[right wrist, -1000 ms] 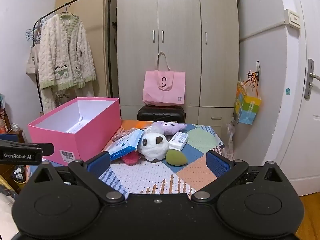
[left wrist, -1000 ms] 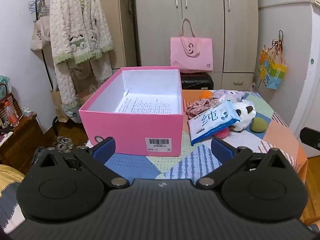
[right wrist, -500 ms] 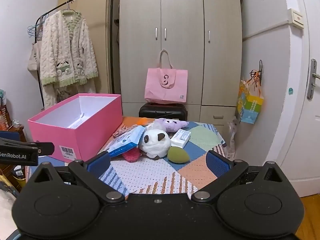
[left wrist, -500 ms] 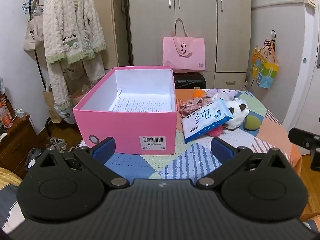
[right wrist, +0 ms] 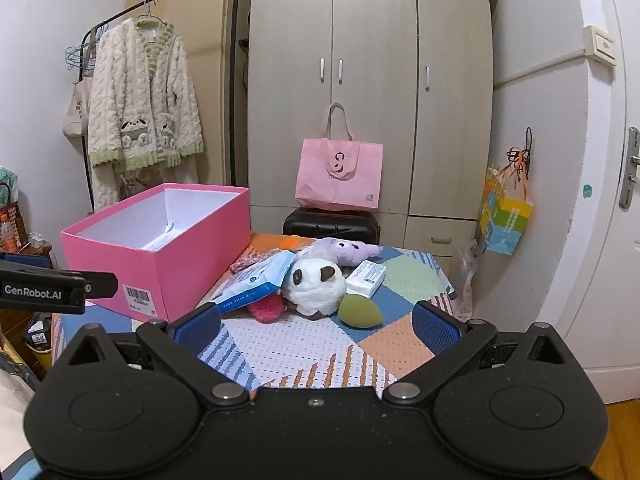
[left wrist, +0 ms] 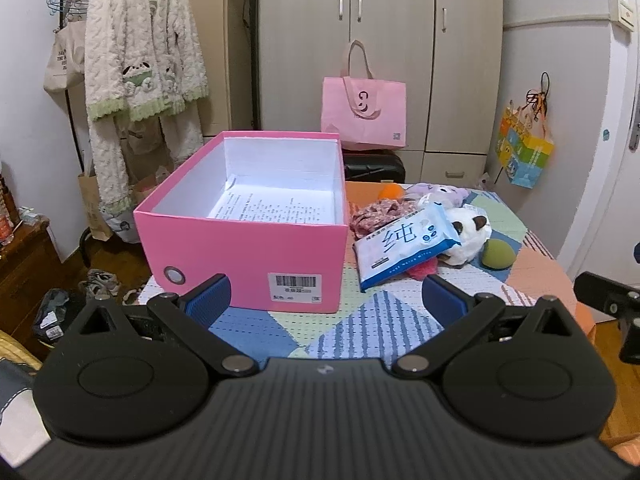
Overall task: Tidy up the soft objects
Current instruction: 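Move both tools toward the soft toys on the table, then close the left tool on the pink pom-pom while the right tool reaches the green sponge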
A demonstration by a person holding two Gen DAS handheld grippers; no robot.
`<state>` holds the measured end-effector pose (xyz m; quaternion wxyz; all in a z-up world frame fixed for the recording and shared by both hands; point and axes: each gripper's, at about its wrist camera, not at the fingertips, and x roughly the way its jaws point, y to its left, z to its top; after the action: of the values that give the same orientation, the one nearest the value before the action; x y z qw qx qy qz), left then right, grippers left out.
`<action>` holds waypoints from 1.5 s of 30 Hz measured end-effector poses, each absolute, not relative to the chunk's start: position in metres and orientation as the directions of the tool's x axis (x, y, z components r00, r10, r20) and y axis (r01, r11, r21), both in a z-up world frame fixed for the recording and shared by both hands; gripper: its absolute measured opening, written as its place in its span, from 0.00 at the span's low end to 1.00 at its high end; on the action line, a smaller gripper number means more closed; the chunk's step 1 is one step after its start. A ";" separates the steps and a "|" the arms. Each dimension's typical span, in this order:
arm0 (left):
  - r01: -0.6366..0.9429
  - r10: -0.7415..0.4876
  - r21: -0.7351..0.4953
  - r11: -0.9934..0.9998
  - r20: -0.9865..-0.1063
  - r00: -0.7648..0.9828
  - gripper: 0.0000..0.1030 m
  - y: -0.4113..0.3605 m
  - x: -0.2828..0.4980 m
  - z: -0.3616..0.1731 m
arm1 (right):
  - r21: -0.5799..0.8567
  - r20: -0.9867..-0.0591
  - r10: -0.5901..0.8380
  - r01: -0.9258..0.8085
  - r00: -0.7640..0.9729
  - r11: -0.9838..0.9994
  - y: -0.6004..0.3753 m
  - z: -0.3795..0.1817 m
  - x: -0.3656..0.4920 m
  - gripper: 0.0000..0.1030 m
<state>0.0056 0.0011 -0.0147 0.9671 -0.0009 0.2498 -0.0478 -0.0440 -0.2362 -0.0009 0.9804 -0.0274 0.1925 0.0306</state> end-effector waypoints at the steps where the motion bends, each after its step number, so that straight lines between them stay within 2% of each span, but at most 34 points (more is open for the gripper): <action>1: 0.094 -0.095 -0.026 0.995 -0.482 0.871 1.00 0.000 0.006 -0.015 | -0.043 -0.379 0.049 -0.071 0.924 0.997 -0.235 0.000 -0.044 1.00; 31: 0.101 -0.092 -0.008 0.995 -0.481 0.872 1.00 -0.007 0.005 -0.015 | -0.045 -0.375 0.062 -0.085 0.925 0.995 -0.234 -0.003 -0.046 1.00; 45: 0.237 -0.246 -0.077 0.968 -0.437 0.865 1.00 -0.022 0.022 -0.019 | -0.106 -0.344 0.067 -0.110 0.937 0.988 -0.248 -0.010 -0.028 1.00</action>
<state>0.0221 -0.0223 -0.0189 0.9656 -0.0102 0.2278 -0.1252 -0.0281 -0.2481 -0.0097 0.9821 -0.0617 0.1723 0.0451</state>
